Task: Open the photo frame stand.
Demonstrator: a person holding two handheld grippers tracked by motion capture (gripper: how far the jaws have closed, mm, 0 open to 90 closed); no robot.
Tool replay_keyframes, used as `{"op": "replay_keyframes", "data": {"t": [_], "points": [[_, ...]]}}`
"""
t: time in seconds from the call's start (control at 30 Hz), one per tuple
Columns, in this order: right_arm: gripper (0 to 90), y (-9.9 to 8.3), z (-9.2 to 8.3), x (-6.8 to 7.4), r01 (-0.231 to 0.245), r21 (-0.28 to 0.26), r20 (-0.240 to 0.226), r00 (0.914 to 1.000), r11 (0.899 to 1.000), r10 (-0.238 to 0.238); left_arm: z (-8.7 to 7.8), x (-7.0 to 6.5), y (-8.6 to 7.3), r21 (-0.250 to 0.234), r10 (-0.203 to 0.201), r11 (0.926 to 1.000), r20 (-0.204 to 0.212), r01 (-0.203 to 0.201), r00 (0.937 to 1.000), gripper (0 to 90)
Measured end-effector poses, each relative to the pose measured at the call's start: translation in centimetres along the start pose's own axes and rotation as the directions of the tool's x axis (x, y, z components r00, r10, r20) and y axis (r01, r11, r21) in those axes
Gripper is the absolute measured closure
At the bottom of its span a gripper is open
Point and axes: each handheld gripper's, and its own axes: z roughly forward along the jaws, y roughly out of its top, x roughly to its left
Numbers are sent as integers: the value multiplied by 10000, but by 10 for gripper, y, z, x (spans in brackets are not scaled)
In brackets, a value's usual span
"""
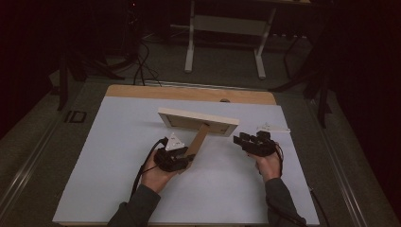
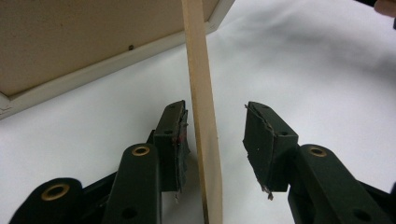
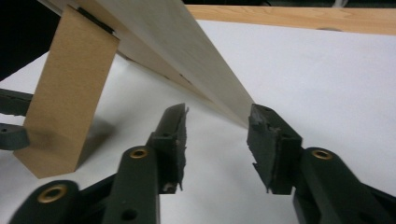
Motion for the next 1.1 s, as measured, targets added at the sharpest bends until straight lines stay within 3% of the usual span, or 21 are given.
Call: {"op": "replay_keyframes", "data": {"t": [0.6,1.1], "points": [[888,0,-3,-4,105,61,931,9956,9999,-110,-11,-2,14,-511,-13,9987,92,18,10000,597],[897,6,-3,-6,-105,-239,1169,9931,9997,132,-19,-4,31,-1066,-74,9943,234,98,9997,595]]}}
